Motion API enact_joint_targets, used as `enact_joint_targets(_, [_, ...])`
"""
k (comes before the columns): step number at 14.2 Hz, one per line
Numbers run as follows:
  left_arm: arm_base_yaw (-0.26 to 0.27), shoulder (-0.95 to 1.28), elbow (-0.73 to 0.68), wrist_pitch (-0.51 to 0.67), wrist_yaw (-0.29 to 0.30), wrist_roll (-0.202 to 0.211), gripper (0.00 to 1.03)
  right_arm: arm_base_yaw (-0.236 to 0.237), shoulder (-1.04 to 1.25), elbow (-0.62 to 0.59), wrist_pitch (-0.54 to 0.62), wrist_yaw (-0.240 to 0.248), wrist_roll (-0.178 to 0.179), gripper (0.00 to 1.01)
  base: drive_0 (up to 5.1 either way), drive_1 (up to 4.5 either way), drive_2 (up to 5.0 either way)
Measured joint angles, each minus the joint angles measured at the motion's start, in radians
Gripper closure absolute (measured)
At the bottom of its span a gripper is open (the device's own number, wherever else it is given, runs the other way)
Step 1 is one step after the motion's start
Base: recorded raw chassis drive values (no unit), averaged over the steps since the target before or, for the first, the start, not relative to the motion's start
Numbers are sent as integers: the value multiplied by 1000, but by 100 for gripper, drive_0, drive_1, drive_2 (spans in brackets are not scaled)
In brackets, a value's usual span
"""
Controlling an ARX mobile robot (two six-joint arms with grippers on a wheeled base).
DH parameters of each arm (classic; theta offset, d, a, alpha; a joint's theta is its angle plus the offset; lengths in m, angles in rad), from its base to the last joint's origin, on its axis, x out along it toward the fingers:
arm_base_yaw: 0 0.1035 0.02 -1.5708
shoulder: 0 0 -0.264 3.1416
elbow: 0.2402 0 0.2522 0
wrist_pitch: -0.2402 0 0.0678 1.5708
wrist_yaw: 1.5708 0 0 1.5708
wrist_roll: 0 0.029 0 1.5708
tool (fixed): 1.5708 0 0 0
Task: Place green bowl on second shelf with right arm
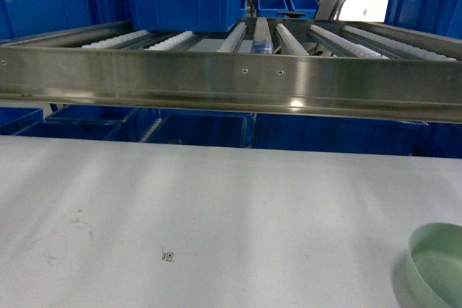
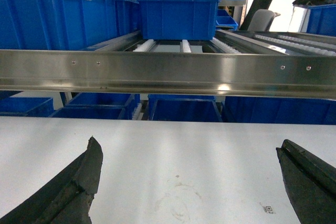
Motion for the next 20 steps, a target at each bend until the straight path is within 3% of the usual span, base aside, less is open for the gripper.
enact_joint_targets(2, [0, 0, 0, 0, 0, 0, 5, 7, 17, 4, -34, 0, -43, 3, 0, 0, 0])
enact_joint_targets(5, [0, 0, 0, 0, 0, 0, 5, -6, 113, -9, 8, 21, -63, 3, 0, 0, 0])
enact_joint_targets(11, [0, 0, 0, 0, 0, 0, 5, -89, 243, -10, 72, -13, -58, 3, 0, 0, 0])
enact_joint_targets(18, [0, 0, 0, 0, 0, 0, 5, -93, 396, 48, 134, -2, -22, 4, 0, 0, 0])
enact_joint_targets(19, [0, 0, 0, 0, 0, 0, 5, -93, 409, 59, 136, -1, -19, 14, 0, 0, 0])
enact_joint_targets(20, [0, 0, 0, 0, 0, 0, 5, -92, 435, 74, 142, -1, -12, 30, 0, 0, 0])
